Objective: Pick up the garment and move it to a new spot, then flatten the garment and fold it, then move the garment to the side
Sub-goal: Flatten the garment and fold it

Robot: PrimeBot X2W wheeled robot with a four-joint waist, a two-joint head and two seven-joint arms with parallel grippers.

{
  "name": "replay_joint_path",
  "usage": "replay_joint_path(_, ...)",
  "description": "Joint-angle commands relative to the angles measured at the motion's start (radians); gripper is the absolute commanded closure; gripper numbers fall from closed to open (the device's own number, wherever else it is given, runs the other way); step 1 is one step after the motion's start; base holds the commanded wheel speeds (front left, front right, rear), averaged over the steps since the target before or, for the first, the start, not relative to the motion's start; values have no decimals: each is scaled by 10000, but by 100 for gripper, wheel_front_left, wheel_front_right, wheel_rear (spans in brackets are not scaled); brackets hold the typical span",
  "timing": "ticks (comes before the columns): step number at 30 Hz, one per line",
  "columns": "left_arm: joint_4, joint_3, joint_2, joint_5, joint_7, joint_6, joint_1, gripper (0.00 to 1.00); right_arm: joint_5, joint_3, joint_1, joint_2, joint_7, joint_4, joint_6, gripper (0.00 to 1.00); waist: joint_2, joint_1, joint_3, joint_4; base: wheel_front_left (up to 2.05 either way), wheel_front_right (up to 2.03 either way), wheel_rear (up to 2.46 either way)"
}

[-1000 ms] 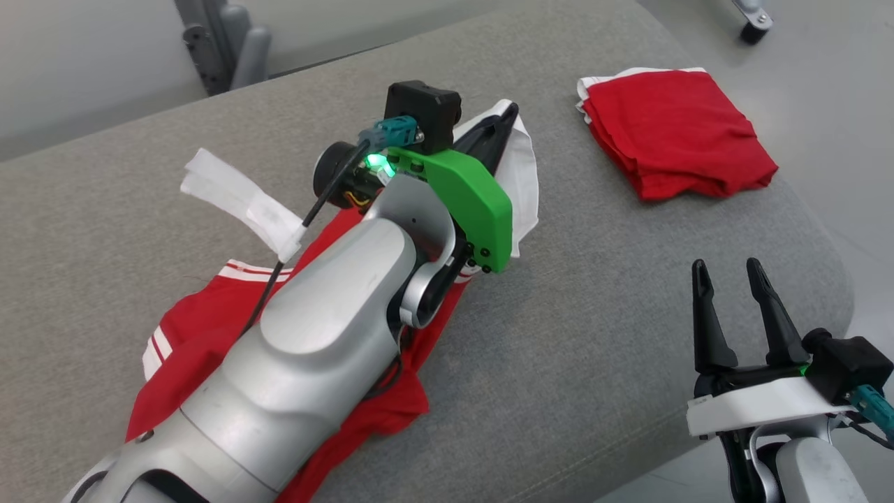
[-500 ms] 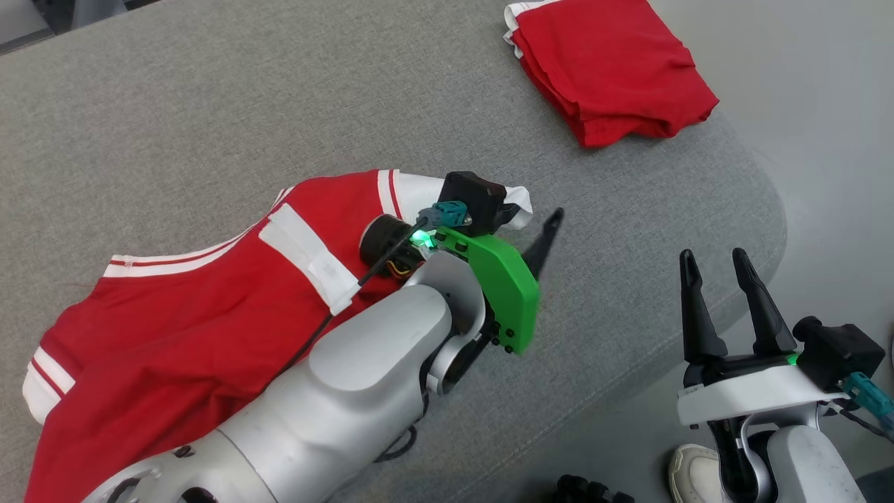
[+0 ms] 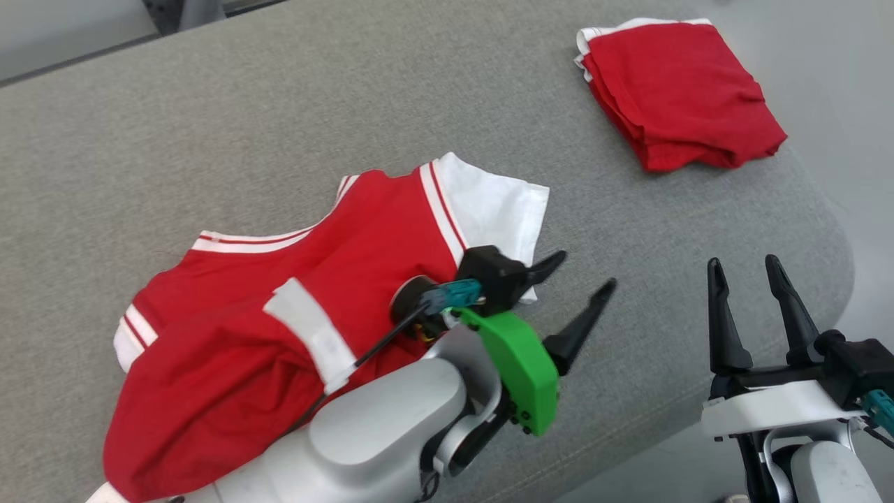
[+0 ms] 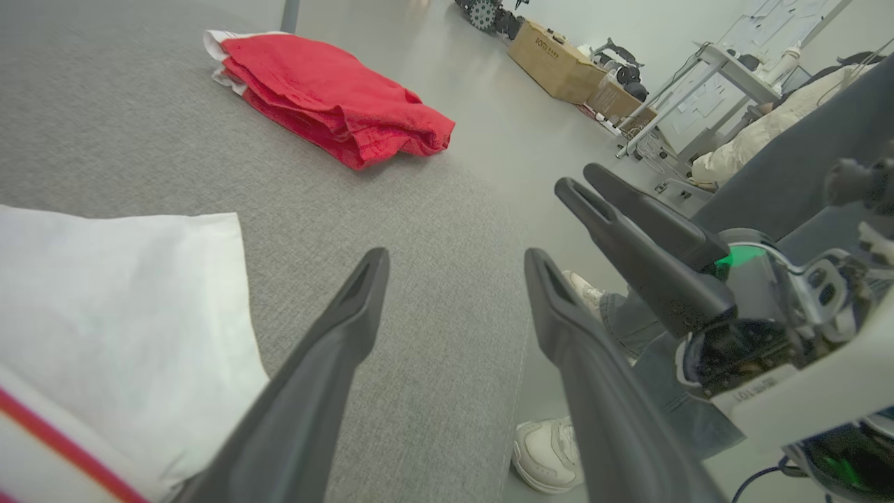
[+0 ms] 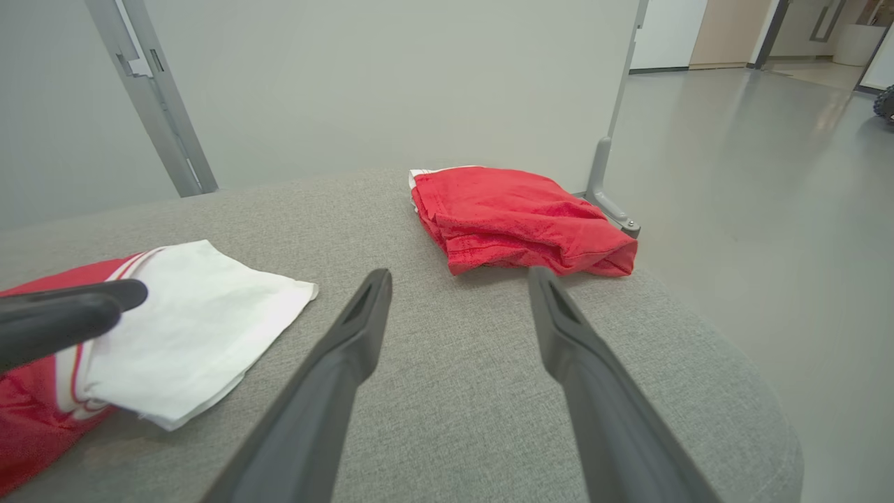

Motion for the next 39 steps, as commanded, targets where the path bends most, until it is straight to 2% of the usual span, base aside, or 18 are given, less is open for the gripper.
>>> replay_joint_path(1, -330, 124, 475, 193, -485, 381, 468, 0, -181, -143, 255, -43, -27, -135, -8, 0, 31, 0, -1225, 1348, 0, 0, 0)
replay_joint_path(4, -1081, 483, 1149, 390, -1228, 1082, 1208, 0, -396, -245, 504, -42, -27, -280, -8, 0, 31, 0, -1530, 1837, 0, 0, 0)
replay_joint_path(9, -2349, 1305, 2194, 788, -1691, 1994, 2666, 0, -707, -456, 962, -46, -27, -352, -8, 0, 31, 0, -1961, 2631, 0, 0, 0)
replay_joint_path(12, -3100, 2435, 2565, 1486, -1729, 2436, 3756, 0, -816, -551, 1217, -37, -27, -339, -8, 0, 31, 0, -2153, 3048, 0, 0, 0)
replay_joint_path(15, -3593, 3556, 2787, 2547, -1725, 2693, 5069, 0, -859, -649, 1414, -38, -27, -265, -8, 0, 31, 0, -2322, 3390, 0, 0, 0)
replay_joint_path(21, -3754, 5224, 2710, 3704, -1730, 2528, 7404, 0, -900, -792, 1842, -43, -27, 44, -8, 0, 31, 0, -2732, 3898, 0, 0, 0)
replay_joint_path(26, -3391, 6123, 2486, 4111, -1730, 2134, 8445, 0, -902, -827, 2107, -39, -27, 232, -8, 0, 31, 0, -2968, 4116, 0, 0, 0)
replay_joint_path(29, -3062, 6676, 2196, 4247, -1730, 1736, 8826, 0, -902, -791, 2228, -39, -28, 285, -8, 0, 31, 0, -3075, 4200, 0, 0, 0)
replay_joint_path(32, -2753, 6980, 1923, 4401, -1729, 1357, 8972, 0, -923, -732, 2264, -40, -27, 337, -8, 0, 31, 0, -3160, 4199, 0, 0, 0)
replay_joint_path(39, -1901, 6678, 1565, 4488, -1647, 657, 8747, 0, -897, -578, 2084, -40, -27, 286, -8, 0, 31, 0, -3212, 3985, 0, 0, 0)
